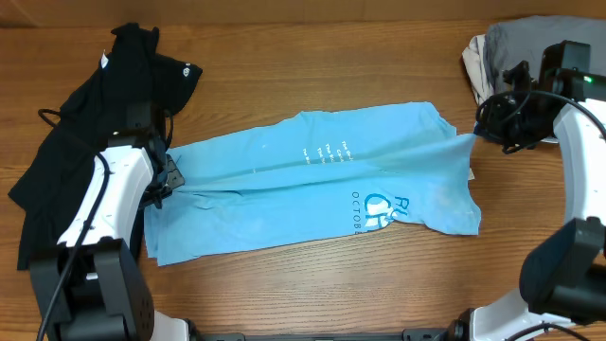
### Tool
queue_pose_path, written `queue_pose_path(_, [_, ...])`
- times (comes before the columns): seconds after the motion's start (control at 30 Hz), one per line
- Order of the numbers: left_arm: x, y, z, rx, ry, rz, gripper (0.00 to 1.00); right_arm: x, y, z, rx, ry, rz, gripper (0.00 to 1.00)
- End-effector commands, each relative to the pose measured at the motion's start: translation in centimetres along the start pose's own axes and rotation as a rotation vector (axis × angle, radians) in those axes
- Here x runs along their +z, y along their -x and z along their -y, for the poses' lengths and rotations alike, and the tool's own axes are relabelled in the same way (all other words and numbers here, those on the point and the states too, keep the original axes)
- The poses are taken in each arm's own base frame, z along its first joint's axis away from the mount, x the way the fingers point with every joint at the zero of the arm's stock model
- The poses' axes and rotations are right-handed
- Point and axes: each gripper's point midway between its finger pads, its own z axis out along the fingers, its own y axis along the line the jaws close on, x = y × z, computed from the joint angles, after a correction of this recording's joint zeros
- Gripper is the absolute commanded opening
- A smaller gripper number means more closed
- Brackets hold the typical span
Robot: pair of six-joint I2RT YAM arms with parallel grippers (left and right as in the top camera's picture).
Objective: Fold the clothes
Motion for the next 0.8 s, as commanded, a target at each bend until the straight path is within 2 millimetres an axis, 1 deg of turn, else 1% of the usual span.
queue_pose_path(0.0, [1.09, 0.19, -0.16, -0.013, 0.03, -0.004, 0.04, 0.87, 0.46, -0.36, -0.018, 0.004, -0.012, 0.04])
queue_pose_path(0.13, [1.58, 0.22, -0.01, -0.011, 0.034, -0.01, 0.04, 1.18, 0.58, -0.27, -0.019, 0.004, -0.01, 0.04])
queue_pose_path(0.43, [1.6, 0.38, 0.06, -0.009, 0.031, -0.004, 0.04, 1.18, 0.57, -0.26, -0.019, 0.003, -0.01, 0.04])
queue_pose_path(0.77, [1.58, -0.23, -0.24, 0.004, 0.043, -0.029, 0.04, 1.17, -0.14, -0.04, -0.01, -0.009, -0.038, 0.04])
